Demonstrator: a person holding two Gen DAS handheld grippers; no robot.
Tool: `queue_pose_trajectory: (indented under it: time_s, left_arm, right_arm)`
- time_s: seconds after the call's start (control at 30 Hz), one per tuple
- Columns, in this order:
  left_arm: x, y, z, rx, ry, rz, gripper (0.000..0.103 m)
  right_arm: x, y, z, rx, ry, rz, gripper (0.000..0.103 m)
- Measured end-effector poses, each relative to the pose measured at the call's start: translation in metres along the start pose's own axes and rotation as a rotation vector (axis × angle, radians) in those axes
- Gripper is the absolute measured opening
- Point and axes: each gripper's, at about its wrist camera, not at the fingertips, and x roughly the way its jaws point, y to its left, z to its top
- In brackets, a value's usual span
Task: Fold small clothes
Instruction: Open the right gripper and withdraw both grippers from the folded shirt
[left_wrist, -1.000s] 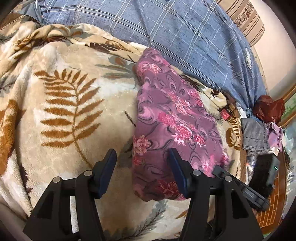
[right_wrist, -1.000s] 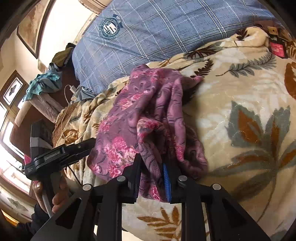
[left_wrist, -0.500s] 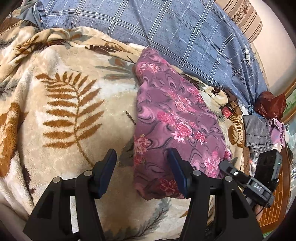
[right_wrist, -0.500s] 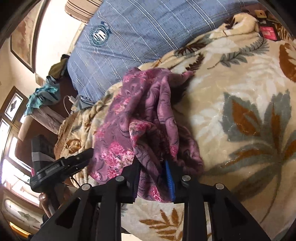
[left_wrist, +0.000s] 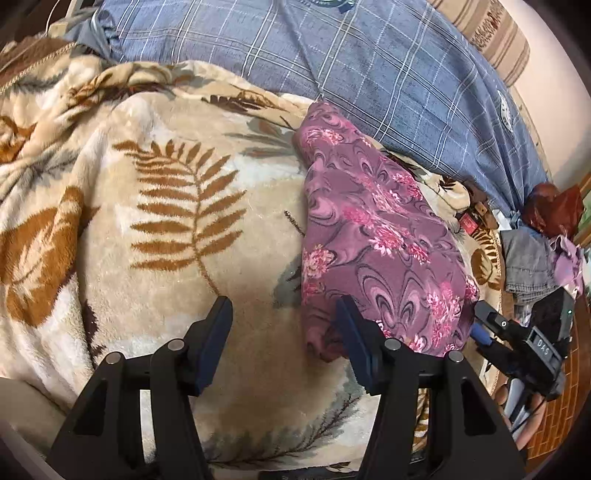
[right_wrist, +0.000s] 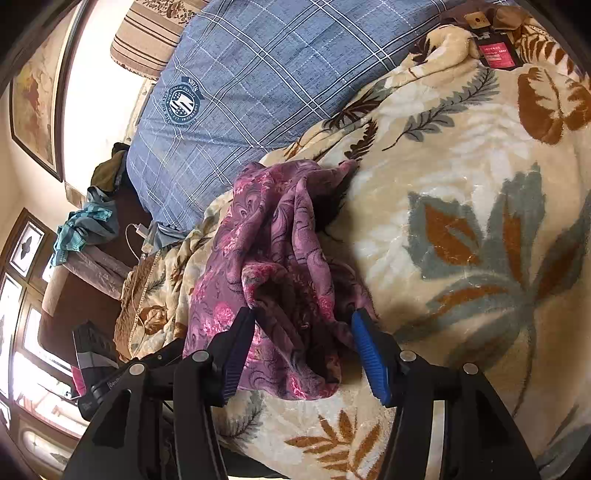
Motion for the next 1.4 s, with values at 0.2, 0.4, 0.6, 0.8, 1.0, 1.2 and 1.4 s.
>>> queue_pose_trajectory:
  time_s: [0.2,0.4,0.6,0.8,1.0,1.2,1.4]
  left_arm:
    - [-0.02,0.003,-0.005,-0.014,-0.03,-0.078,0.058]
    - [0.012,-0.005,-0.007,-0.008,0.065,-0.061,0.068]
    - [0.017,0.0,-0.007,-0.041,0.077,-0.074,0.067]
    - [0.026,0.0,-0.003,-0.056,0.127,-0.157,0.042]
    - [0.001,-0.016,-0.012,0.016,0.018,-0.074,0.041]
    - [-0.022,-0.038,-0.023,0.156,-0.102,0.076,0.051]
    - [-0.031,-0.044,-0.043,0.194,-0.12,0.119,0.055]
  right_arm:
    - [-0.013,0.004,-0.015,0.017,-0.044,0.038,0.058]
    - [0.018,0.009,-0.024,-0.025,0.069,-0.015,0.058]
    - [0.027,0.013,-0.027,-0.076,0.102,-0.045,0.028]
    - [0.036,0.006,-0.025,-0.059,0.142,-0.049,0.022]
    - [0.03,0.017,-0.028,-0.094,0.122,-0.061,0.027]
    - [0.0,0.043,-0.043,-0.181,0.0,-0.137,0.068]
    - [-0.022,0.05,-0.073,-0.178,-0.088,-0.214,0.075]
